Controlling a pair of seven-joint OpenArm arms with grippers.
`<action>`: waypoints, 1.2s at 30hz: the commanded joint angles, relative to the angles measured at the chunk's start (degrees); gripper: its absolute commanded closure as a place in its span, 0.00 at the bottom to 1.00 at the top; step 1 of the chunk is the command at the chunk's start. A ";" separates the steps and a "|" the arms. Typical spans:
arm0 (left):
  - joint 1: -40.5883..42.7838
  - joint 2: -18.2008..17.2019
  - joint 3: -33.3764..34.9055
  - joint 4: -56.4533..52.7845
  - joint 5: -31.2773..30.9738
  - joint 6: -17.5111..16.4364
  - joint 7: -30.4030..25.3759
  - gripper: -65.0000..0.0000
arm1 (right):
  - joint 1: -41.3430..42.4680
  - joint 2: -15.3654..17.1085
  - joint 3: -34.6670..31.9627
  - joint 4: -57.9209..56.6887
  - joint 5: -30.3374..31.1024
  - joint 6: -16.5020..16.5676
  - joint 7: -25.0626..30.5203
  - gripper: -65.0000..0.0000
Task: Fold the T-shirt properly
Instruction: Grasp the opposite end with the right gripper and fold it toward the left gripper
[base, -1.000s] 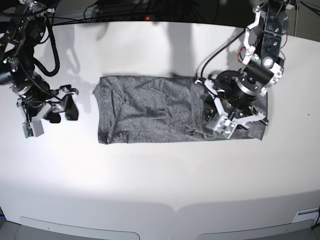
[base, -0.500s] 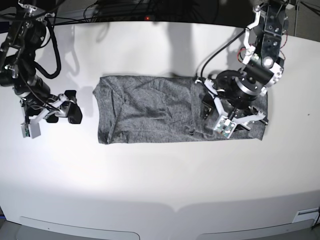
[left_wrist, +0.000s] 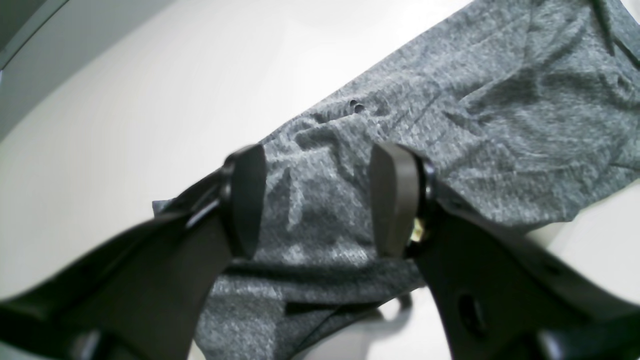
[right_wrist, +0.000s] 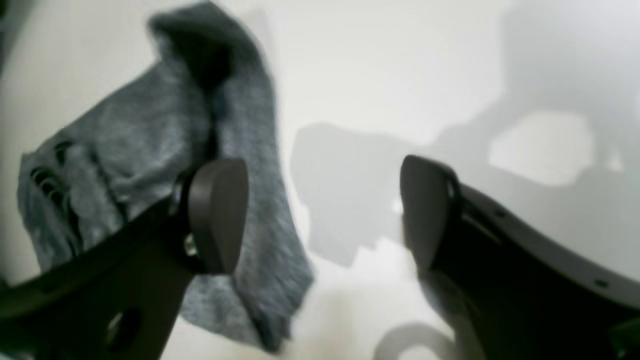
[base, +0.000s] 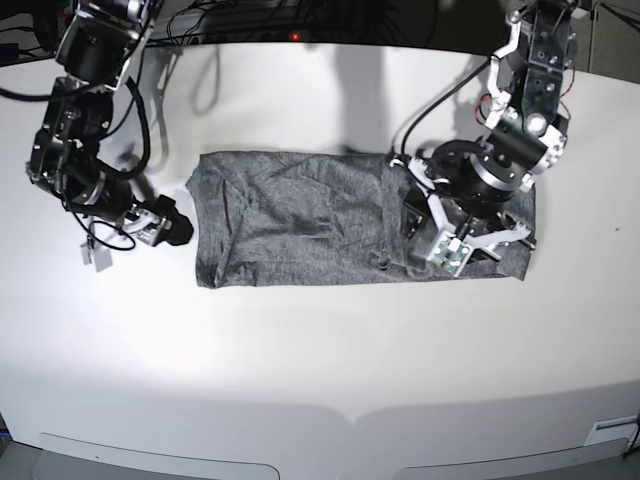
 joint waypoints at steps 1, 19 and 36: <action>-0.79 -0.04 -0.04 1.18 -0.02 0.37 -0.83 0.50 | 0.44 -0.59 -0.04 0.26 0.22 1.29 -0.96 0.28; -0.76 -0.07 -0.04 1.18 0.09 0.35 4.83 0.50 | 2.23 -3.19 -16.06 0.28 1.99 1.53 -3.13 0.72; -0.74 -13.84 -0.04 0.83 10.19 17.64 13.22 0.50 | 15.21 -11.43 -22.45 0.42 9.88 2.34 -10.64 1.00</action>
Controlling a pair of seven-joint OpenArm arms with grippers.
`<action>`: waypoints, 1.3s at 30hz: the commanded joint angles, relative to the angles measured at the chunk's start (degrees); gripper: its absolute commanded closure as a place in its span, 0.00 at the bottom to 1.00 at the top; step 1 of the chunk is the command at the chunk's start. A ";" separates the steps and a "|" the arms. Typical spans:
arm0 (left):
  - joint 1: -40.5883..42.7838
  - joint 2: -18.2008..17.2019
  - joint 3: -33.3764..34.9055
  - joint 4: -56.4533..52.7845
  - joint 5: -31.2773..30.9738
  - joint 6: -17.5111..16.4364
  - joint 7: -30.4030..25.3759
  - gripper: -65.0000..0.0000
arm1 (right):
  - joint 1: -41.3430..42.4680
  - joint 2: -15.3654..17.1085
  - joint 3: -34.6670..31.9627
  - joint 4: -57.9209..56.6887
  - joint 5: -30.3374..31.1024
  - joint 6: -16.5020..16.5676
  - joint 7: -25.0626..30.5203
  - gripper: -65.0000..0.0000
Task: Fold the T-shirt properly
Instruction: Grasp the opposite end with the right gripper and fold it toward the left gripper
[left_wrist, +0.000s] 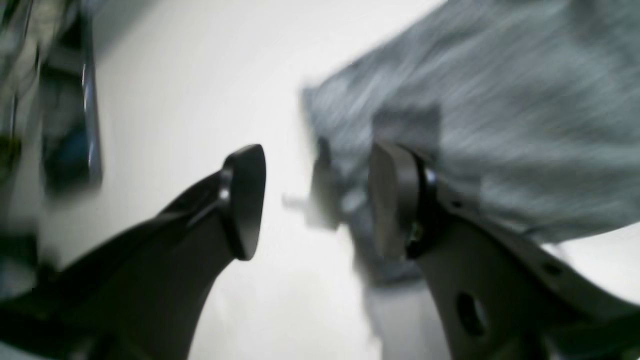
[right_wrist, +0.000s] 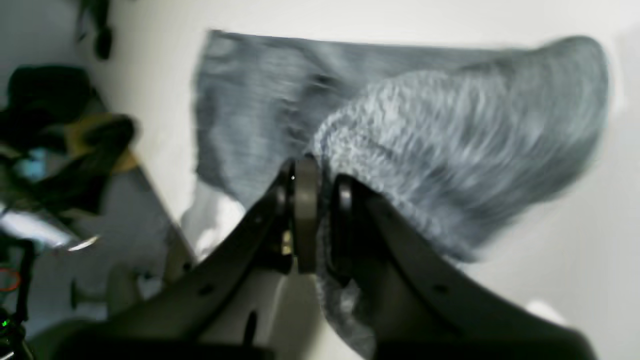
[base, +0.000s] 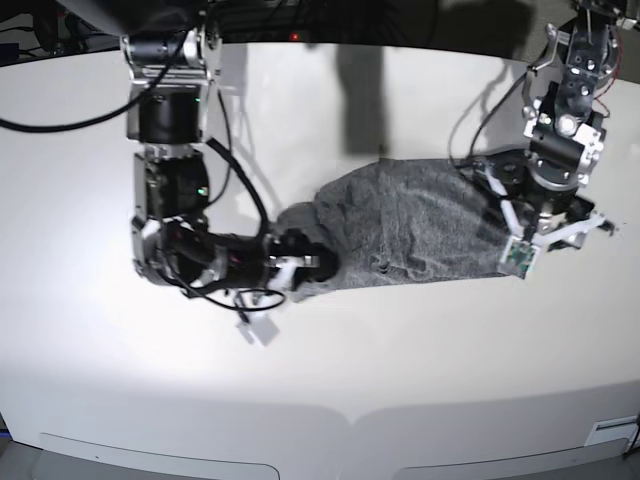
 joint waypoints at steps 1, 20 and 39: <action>-0.72 -1.29 -0.33 0.44 2.84 2.29 -0.72 0.50 | 2.23 -0.79 -0.48 0.92 1.57 0.66 0.76 1.00; -0.74 -2.58 -0.33 -19.93 0.31 4.39 -7.50 0.50 | 7.28 -9.62 -16.55 0.85 1.55 0.79 3.04 1.00; -0.72 3.06 -0.33 -19.91 7.37 2.01 -1.49 0.50 | 7.28 -9.62 -34.82 -6.75 -12.24 0.79 23.85 1.00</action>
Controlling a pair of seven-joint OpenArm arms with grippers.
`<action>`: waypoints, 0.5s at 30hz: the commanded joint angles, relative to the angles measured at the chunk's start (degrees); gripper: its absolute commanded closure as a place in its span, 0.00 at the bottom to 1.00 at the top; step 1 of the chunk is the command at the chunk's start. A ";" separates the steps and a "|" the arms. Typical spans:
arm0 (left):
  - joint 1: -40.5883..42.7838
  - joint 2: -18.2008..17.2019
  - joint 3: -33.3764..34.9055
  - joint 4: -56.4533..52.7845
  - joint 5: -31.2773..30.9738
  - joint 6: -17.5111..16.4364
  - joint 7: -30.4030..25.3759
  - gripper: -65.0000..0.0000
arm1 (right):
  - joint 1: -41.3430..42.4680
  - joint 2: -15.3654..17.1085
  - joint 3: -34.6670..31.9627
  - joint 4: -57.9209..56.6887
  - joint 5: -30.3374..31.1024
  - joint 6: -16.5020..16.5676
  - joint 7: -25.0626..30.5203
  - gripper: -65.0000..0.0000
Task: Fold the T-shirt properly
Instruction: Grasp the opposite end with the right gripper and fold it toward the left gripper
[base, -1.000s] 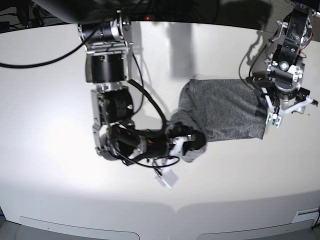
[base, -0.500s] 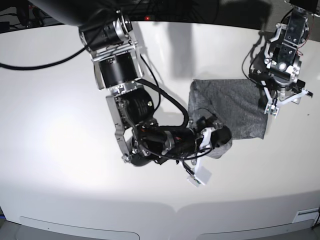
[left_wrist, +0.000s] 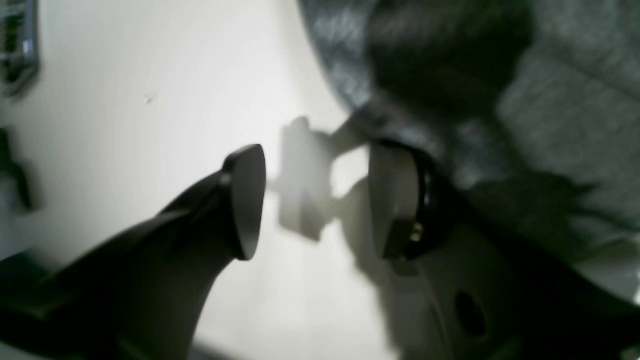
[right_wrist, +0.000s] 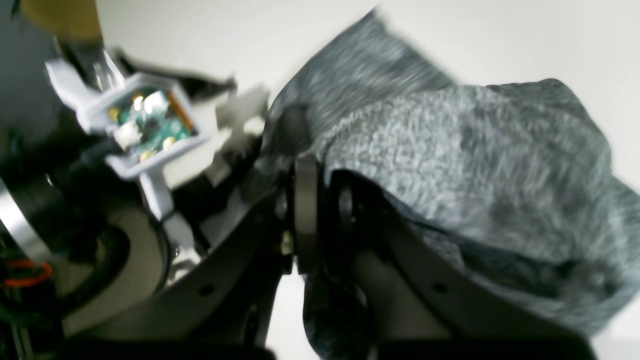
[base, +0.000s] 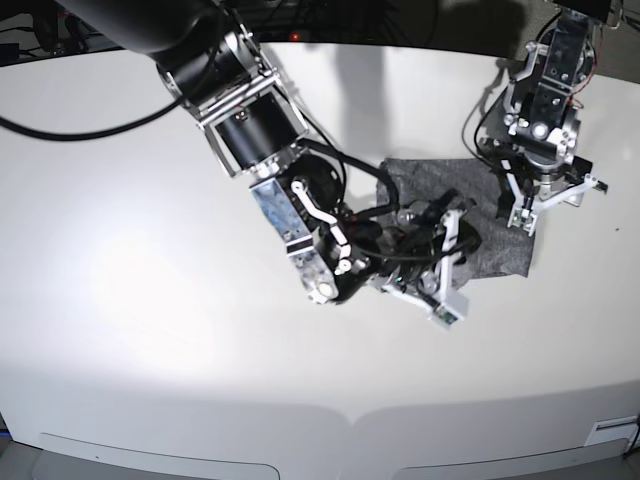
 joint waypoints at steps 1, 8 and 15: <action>-0.42 -1.16 -0.28 0.72 2.69 0.59 1.44 0.50 | 1.79 -0.60 -0.52 0.28 1.22 0.61 2.36 1.00; -0.42 -6.40 -0.28 0.72 6.86 1.95 5.38 0.50 | 1.81 -0.60 -3.21 -0.94 1.22 0.61 10.99 1.00; -0.42 -10.47 -0.28 0.72 6.54 2.01 9.77 0.50 | 1.79 -0.60 -3.21 -0.94 1.70 0.61 17.05 0.62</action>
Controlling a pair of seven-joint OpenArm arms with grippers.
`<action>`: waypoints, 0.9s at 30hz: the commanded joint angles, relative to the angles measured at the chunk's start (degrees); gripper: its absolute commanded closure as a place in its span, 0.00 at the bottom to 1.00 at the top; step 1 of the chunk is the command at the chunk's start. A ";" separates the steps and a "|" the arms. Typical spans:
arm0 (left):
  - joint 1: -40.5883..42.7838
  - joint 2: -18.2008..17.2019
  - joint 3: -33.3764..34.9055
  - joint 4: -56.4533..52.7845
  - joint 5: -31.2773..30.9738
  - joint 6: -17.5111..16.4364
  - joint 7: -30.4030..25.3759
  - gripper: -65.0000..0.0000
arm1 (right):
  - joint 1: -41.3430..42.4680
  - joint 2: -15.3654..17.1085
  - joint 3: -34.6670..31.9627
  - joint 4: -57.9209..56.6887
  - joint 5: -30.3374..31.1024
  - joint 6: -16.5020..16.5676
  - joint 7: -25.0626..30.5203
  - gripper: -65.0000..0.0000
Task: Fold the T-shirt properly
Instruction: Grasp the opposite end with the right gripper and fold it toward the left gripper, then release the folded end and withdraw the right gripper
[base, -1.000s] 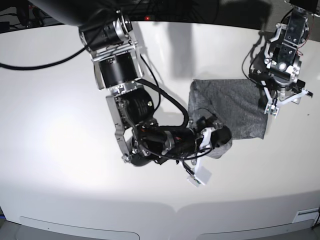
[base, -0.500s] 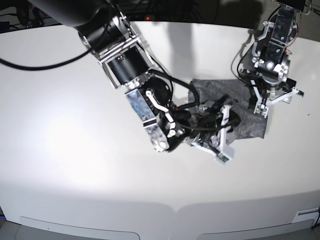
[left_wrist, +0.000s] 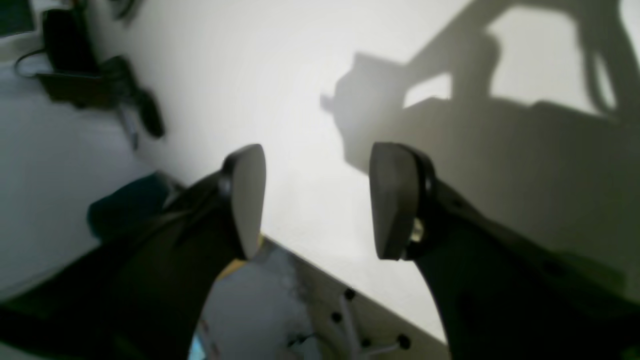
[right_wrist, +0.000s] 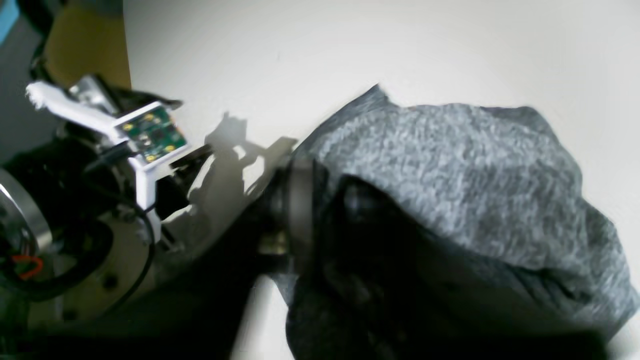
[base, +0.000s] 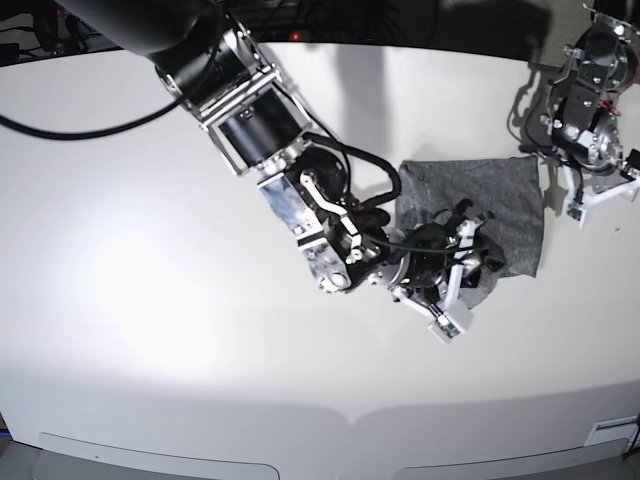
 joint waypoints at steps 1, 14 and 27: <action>-0.79 -0.87 -0.37 0.79 1.27 0.68 -0.04 0.50 | 1.75 -0.77 0.09 0.90 1.29 0.63 1.31 0.54; -0.79 -0.98 -0.37 0.79 1.20 2.25 -3.93 0.50 | 2.91 -0.77 0.28 0.92 19.91 1.63 -4.66 0.50; -1.77 -0.46 -0.37 4.00 0.11 6.75 -14.12 0.50 | 6.78 -0.07 24.72 6.60 -19.98 1.63 -0.61 0.50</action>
